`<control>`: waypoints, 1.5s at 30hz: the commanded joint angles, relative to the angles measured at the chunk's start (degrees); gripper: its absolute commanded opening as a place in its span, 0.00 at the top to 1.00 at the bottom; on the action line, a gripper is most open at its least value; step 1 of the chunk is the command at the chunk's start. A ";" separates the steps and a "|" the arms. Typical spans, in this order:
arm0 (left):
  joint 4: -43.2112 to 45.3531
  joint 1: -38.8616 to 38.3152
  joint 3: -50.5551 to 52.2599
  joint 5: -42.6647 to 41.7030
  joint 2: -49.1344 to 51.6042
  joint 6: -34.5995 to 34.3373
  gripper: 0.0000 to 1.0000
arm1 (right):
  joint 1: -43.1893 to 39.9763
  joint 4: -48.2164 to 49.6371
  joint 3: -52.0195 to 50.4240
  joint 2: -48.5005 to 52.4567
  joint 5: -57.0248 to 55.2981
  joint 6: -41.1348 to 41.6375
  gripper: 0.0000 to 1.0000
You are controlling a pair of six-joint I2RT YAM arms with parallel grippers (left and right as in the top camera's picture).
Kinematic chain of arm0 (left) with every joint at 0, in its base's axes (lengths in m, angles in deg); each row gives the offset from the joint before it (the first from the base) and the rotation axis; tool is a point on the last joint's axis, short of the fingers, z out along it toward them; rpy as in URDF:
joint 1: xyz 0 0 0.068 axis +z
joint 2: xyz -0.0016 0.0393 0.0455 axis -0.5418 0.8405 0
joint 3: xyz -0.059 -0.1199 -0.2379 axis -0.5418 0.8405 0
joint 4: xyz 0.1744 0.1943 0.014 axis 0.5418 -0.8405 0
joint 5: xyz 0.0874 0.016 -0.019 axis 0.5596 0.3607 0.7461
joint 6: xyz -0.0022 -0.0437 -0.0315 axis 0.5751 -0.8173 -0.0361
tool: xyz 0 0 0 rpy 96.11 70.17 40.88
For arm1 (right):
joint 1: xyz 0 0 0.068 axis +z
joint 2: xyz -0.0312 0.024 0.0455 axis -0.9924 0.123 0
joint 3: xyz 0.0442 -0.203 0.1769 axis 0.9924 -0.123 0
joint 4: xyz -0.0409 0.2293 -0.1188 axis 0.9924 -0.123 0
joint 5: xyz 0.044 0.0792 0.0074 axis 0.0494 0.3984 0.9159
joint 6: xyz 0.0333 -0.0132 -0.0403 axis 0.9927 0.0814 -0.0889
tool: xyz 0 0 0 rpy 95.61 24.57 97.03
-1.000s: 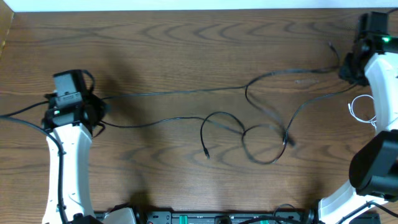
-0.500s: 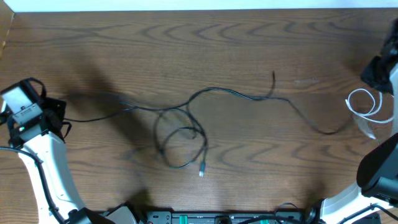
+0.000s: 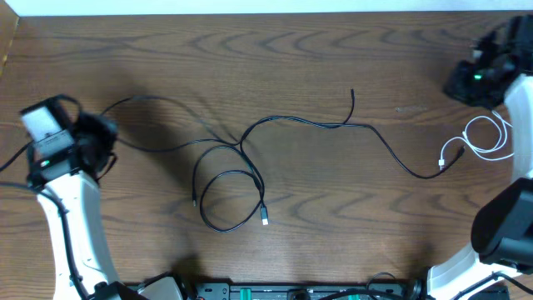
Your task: Untangle cables
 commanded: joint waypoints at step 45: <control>6.84 -24.33 -6.40 -19.87 -1.77 15.45 0.93 | 38.23 20.00 -18.95 -1.44 -1.60 22.99 0.43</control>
